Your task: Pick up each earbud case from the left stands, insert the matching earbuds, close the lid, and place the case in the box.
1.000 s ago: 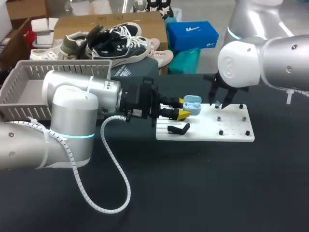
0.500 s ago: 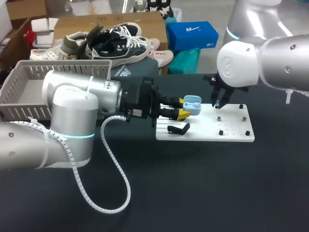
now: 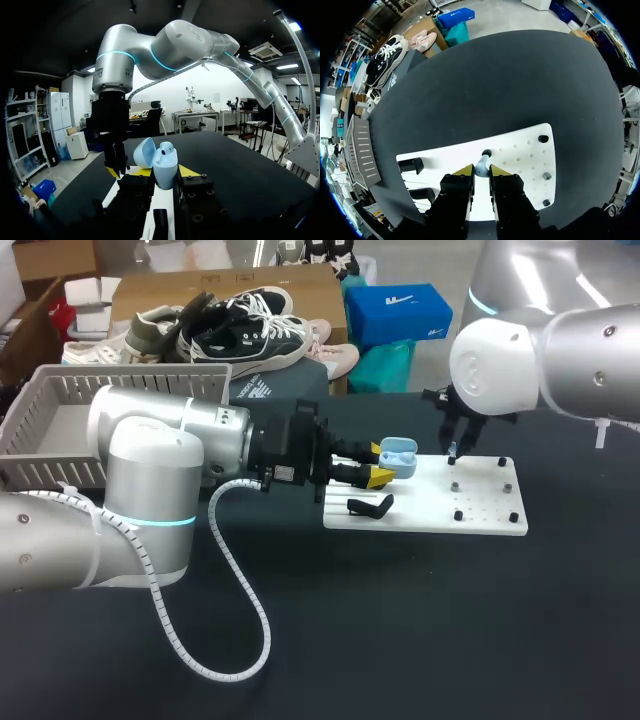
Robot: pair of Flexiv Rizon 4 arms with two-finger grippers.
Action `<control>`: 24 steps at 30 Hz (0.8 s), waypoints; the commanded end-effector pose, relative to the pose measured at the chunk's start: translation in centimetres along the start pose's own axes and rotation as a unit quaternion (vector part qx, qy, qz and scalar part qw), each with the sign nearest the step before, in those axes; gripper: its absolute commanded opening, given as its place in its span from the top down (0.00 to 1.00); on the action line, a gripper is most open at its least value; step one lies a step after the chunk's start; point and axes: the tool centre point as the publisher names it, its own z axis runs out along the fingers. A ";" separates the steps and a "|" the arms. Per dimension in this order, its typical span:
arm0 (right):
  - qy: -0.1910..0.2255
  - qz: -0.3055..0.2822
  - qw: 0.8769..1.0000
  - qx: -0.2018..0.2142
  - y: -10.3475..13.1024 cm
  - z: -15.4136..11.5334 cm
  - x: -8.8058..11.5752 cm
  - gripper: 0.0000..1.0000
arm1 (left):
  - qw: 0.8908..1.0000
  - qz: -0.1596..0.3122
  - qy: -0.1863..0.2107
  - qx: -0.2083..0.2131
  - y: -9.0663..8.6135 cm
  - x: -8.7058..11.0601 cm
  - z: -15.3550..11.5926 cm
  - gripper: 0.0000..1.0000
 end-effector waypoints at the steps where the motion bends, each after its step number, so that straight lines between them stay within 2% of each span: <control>1: -0.023 0.000 1.000 -0.009 -1.3 -2.4 1.9 1.00 | 1.000 0.001 0.000 -0.002 -0.1 0.0 0.0 1.00; 5: -0.039 -0.007 0.999 -0.014 -1.8 -4.7 2.8 1.00 | 1.000 0.001 0.000 -0.002 -0.1 0.0 0.0 1.00; 11: -0.057 -0.036 0.997 -0.028 -2.1 -9.5 4.5 1.00 | 1.000 0.001 0.000 -0.002 -0.1 0.0 0.0 1.00; 18: -0.068 -0.144 0.987 -0.016 -0.4 -15.3 8.4 1.00 | 1.000 0.001 0.000 -0.002 -0.1 0.0 0.0 1.00; 24: -0.036 -0.242 0.970 0.013 1.4 -17.5 12.0 1.00 | 1.000 0.001 0.000 -0.002 -0.1 0.0 0.0 1.00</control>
